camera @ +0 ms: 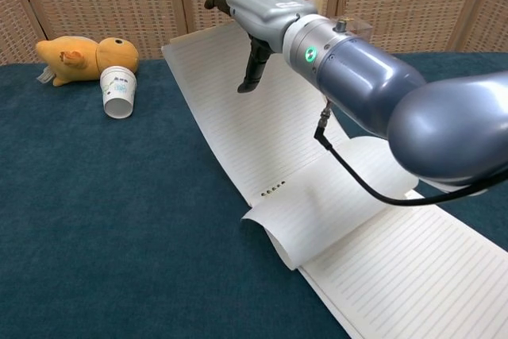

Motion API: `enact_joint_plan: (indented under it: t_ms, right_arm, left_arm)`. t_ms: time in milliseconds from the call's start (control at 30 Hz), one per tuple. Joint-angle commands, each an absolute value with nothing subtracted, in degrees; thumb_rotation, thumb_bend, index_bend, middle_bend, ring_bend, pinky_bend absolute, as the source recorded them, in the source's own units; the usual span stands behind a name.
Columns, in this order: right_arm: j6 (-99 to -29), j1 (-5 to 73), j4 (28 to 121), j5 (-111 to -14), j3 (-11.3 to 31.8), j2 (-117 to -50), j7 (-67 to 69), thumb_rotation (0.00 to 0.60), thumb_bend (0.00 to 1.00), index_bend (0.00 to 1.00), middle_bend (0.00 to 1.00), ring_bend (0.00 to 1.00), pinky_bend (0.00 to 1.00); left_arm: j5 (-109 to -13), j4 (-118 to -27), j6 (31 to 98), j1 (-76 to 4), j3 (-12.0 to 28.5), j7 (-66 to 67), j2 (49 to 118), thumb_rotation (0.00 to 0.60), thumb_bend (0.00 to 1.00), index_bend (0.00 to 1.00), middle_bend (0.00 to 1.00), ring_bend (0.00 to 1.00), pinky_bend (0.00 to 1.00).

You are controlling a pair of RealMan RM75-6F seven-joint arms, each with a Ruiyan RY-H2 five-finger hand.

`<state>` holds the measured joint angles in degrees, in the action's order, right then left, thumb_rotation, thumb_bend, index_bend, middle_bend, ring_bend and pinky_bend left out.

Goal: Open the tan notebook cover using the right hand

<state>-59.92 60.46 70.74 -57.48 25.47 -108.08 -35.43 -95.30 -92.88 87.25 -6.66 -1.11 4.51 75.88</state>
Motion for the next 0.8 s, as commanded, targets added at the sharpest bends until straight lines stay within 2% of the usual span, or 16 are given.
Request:
enact_joint_plan:
  t_ms: [33, 300, 467, 800]
  right_arm:
    - [-59.6, 61.1, 69.8, -56.6, 25.4, -109.2, -35.4, 0.600, 0.00, 0.00, 0.00, 0.00, 0.15]
    - [-58.4, 62.9, 66.2, -54.5, 25.9, -111.9, -34.7, 0.600, 0.00, 0.00, 0.00, 0.00, 0.15]
    - [-56.9, 63.9, 64.8, -54.5, 25.8, -112.3, -33.5, 0.600, 0.00, 0.00, 0.00, 0.00, 0.06]
    - [-56.9, 66.7, 61.6, -55.8, 26.3, -113.7, -33.1, 0.600, 0.00, 0.00, 0.00, 0.00, 0.06]
  left_arm:
    - [-95.3, -92.9, 87.3, -6.7, -1.1, 4.5, 75.8, 0.600, 0.14, 0.00, 0.00, 0.00, 0.00]
    - [-95.1, -93.0, 87.3, -6.7, -1.0, 4.1, 75.7, 0.600, 0.14, 0.00, 0.00, 0.00, 0.00]
    - [-94.8, -92.9, 87.0, -6.8, -0.9, 3.9, 75.7, 0.600, 0.14, 0.00, 0.00, 0.00, 0.00]
    - [-94.2, -93.0, 86.5, -7.0, -0.8, 3.3, 75.5, 0.600, 0.14, 0.00, 0.00, 0.00, 0.00]
